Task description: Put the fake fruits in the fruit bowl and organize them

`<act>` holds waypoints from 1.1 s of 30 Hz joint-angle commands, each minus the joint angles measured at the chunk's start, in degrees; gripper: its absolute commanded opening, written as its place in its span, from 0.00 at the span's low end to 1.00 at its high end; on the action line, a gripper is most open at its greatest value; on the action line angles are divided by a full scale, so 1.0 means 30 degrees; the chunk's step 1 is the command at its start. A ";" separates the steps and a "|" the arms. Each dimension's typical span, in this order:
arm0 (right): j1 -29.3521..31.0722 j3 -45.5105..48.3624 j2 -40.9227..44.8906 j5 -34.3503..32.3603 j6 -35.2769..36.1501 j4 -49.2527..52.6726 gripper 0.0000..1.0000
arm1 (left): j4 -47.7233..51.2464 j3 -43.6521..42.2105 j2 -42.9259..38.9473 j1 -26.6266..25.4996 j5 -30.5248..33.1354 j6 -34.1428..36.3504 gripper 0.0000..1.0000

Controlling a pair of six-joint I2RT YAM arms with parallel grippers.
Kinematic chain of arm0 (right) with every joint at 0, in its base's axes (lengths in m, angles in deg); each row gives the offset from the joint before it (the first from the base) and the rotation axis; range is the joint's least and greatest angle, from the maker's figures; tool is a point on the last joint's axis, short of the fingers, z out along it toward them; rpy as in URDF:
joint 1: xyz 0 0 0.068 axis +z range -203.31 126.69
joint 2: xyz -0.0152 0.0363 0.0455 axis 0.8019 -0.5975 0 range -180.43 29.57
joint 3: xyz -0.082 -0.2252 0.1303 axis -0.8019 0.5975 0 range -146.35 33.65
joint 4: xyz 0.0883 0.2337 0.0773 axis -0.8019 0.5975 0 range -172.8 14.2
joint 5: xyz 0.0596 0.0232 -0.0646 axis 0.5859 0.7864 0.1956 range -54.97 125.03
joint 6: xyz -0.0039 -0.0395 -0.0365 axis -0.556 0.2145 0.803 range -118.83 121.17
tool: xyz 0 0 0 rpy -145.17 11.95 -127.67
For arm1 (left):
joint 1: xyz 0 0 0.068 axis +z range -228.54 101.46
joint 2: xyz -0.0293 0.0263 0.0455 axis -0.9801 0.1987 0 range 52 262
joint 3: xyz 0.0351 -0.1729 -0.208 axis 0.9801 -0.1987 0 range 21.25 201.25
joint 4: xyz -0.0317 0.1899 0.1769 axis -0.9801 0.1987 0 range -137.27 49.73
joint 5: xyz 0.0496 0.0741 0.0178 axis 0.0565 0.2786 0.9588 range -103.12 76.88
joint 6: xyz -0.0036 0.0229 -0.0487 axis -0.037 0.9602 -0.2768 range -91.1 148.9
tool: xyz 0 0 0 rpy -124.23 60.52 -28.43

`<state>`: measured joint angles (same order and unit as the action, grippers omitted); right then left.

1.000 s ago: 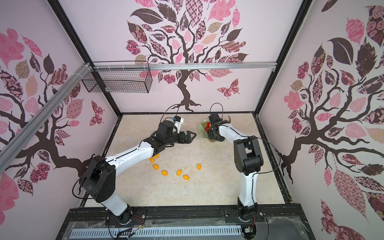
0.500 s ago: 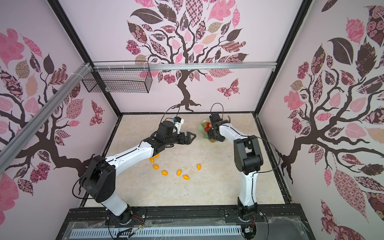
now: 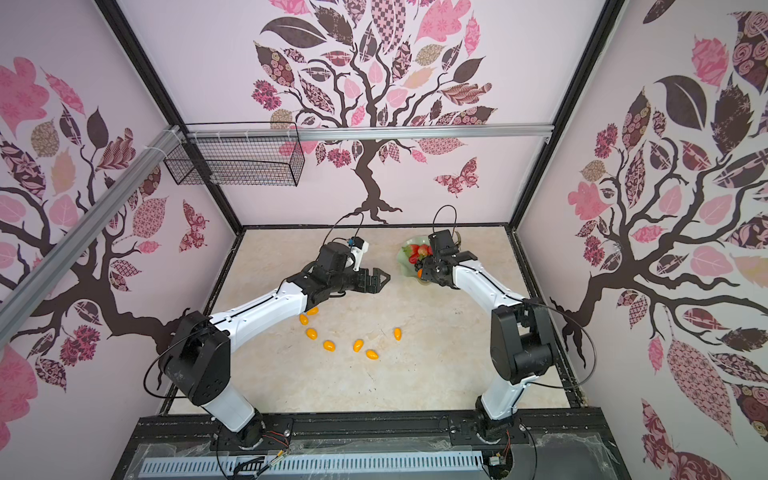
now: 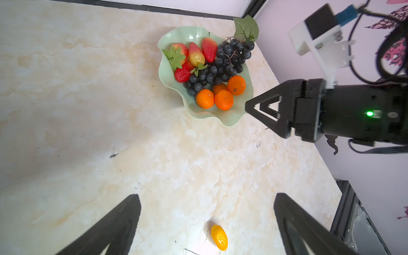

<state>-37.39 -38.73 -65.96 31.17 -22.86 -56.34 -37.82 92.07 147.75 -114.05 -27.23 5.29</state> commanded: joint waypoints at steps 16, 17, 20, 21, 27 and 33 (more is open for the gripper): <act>0.5788 0.3763 0.2561 0.0865 -0.1679 0.0480 0.58 | 0.9597 0.4671 0.0488 0.0478 -0.3973 0.7963 0.99; 0.6165 0.3696 0.2367 0.1041 -0.1848 0.0519 0.58 | 0.9780 0.4684 0.0469 0.0619 -0.4150 0.8190 0.99; 0.7062 0.3474 0.1730 0.1078 -0.2540 0.0805 0.57 | 0.9986 0.4549 0.0160 0.1163 -0.4961 0.8819 0.99; 0.7304 0.3472 0.1545 0.0973 -0.2827 0.0940 0.57 | 1.0011 0.4543 -0.0004 0.1450 -0.5351 0.8969 0.99; 0.7456 0.3591 0.0493 0.0770 -0.4266 0.2421 0.52 | 1.0534 0.3620 -0.0861 0.2976 -0.8441 1.1796 0.94; 0.7445 0.3534 -0.0161 0.1577 -0.4255 0.2812 0.49 | 0.8596 0.1065 -0.2563 0.3135 -0.9942 1.4095 0.94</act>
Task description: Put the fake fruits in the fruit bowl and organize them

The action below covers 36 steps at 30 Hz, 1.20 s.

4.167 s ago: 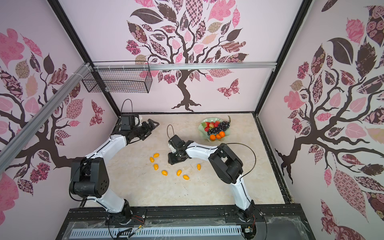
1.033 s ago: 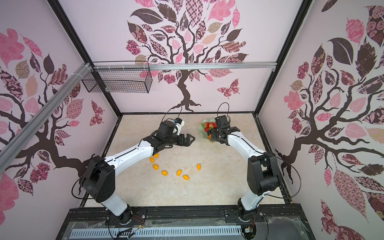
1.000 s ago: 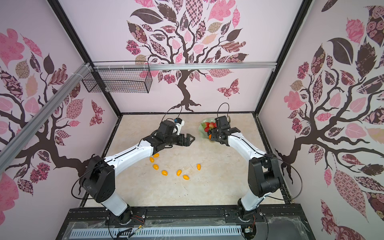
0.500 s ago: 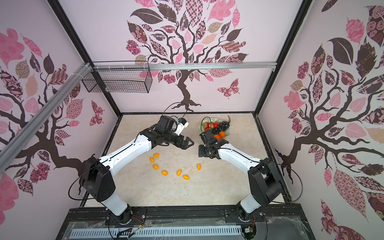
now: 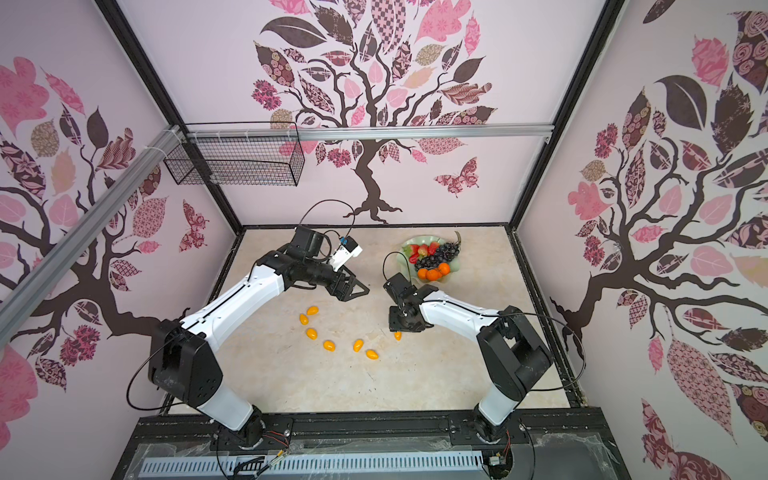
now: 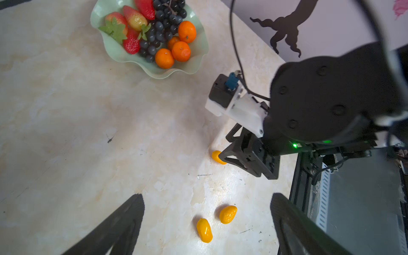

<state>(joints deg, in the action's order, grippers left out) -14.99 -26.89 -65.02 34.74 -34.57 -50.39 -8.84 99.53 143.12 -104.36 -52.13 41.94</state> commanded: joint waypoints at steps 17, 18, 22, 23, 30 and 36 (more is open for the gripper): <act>0.0145 -0.1782 -0.2703 -0.0003 0.0345 0.2083 0.44 | -0.4155 -0.4103 -0.1926 -0.0408 -0.3020 0.1985 0.99; 0.0152 -0.1788 -0.2788 -0.0004 0.0372 0.2090 0.43 | -0.4078 -0.4101 -0.1949 -0.0429 -0.3024 0.2081 0.98; 0.0161 -0.1803 -0.3052 0.0175 0.0391 0.1864 0.42 | -0.3889 -0.4102 -0.1952 -0.0578 -0.3081 0.2442 0.99; 0.0145 -0.1829 -0.3140 0.0239 0.0387 0.1819 0.42 | -0.3820 -0.4146 -0.1934 -0.0611 -0.3032 0.2534 0.99; 0.0156 -0.2045 -0.3422 -0.0039 0.0461 0.1844 0.39 | -0.3702 -0.4041 -0.1685 -0.0678 -0.2878 0.2496 0.99; 0.0157 -0.2158 -0.3711 -0.0195 0.0487 0.1762 0.36 | -0.3770 -0.3872 -0.1200 -0.0679 -0.2965 0.2232 0.99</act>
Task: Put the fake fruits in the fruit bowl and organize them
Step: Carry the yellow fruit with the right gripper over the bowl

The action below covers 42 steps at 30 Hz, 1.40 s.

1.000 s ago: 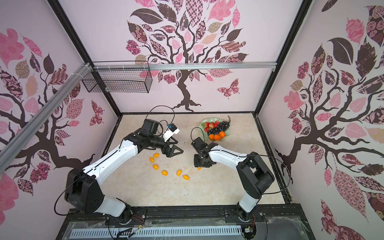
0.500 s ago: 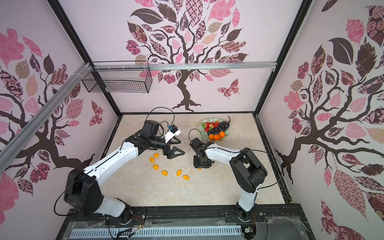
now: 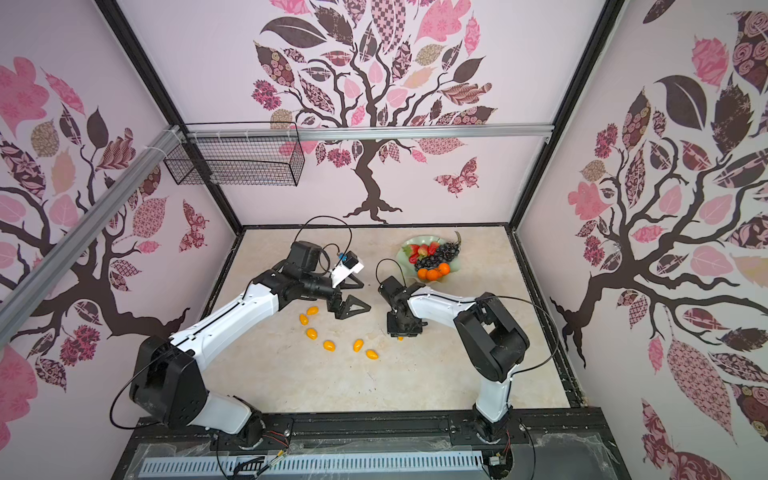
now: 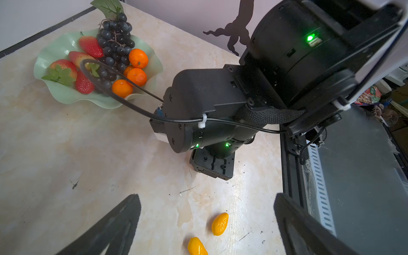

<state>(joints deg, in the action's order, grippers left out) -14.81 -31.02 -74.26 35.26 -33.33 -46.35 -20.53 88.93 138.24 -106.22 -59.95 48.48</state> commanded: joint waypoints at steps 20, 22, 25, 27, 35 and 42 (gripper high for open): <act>0.0029 -0.0497 0.1656 -0.2054 -0.0252 -0.0433 0.27 | -0.3815 -0.1033 0.0350 -0.0170 0.2486 -0.3007 0.99; -0.0003 -0.0213 0.2538 -0.2510 -0.0306 -0.0833 0.27 | -0.4537 -0.1167 0.0290 -0.0154 0.2904 -0.3361 0.99; -0.0537 0.0138 0.3619 -0.2590 -0.0324 -0.1405 0.27 | -0.6591 -0.1802 -0.0001 -0.0154 0.3942 -0.4309 0.98; -0.1242 0.0278 0.4134 -0.2295 -0.0266 -0.1664 0.27 | -0.8087 -0.2243 -0.0190 -0.0251 0.4986 -0.5062 0.99; -0.4323 -0.0845 0.4417 -0.1350 0.1152 -0.1701 0.27 | -1.1443 -0.2723 -0.0081 -0.1416 0.9004 -0.6449 0.99; -0.6126 -0.1734 0.3980 -0.0649 0.1790 -0.2718 0.27 | -1.1873 -0.1162 0.1792 -0.2016 1.0693 -0.7333 0.99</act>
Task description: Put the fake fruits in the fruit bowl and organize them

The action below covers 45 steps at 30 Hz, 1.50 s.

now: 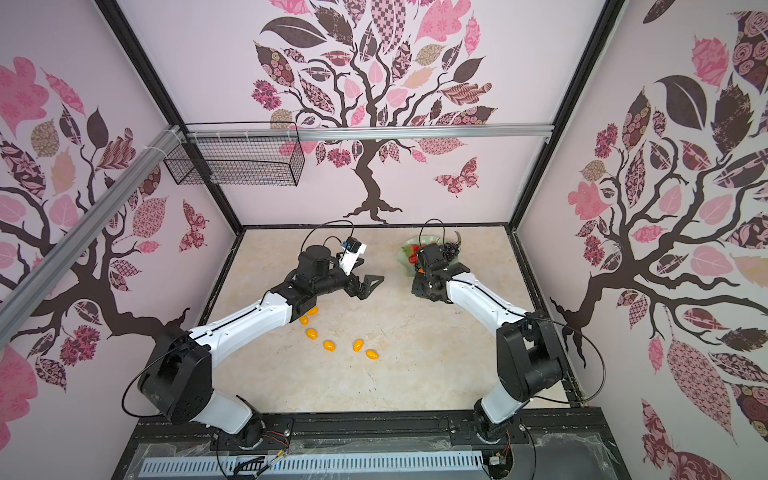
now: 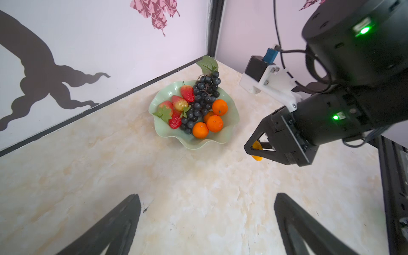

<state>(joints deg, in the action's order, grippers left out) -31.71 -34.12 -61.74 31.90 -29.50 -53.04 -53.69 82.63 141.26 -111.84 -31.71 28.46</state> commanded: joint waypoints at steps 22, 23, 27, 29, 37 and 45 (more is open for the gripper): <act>-0.1765 -0.8071 -0.7803 0.1313 0.4291 0.0504 0.26 | 0.0201 0.3126 0.4314 -0.0308 0.3447 -0.5064 0.99; -0.1809 -0.8505 -0.8193 0.1501 0.4532 0.0670 0.26 | 0.0313 0.3221 0.4365 -0.0306 0.3383 -0.5318 0.98; -0.1888 -0.9882 -0.9538 0.2137 0.5053 0.1177 0.26 | 0.0517 0.3440 0.4436 -0.0213 0.3144 -0.6564 0.99; -0.1899 -1.0440 -1.0135 0.2386 0.5140 0.1401 0.26 | 0.0629 0.3686 0.4596 -0.0016 0.2448 -0.7450 0.99; -0.1899 -1.1587 -1.1728 0.3178 0.4948 0.1740 0.27 | -0.0806 0.3928 0.5390 0.1660 -0.1372 -1.2873 0.99; -0.1899 -1.2184 -1.2525 0.2982 0.4982 0.2089 0.34 | -0.1807 0.3811 0.5289 0.1839 -0.1887 -1.3346 0.99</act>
<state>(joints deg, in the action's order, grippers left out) -37.02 -67.67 -96.86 40.68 -15.03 -48.56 -56.83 92.55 157.39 -106.11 -35.54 -10.01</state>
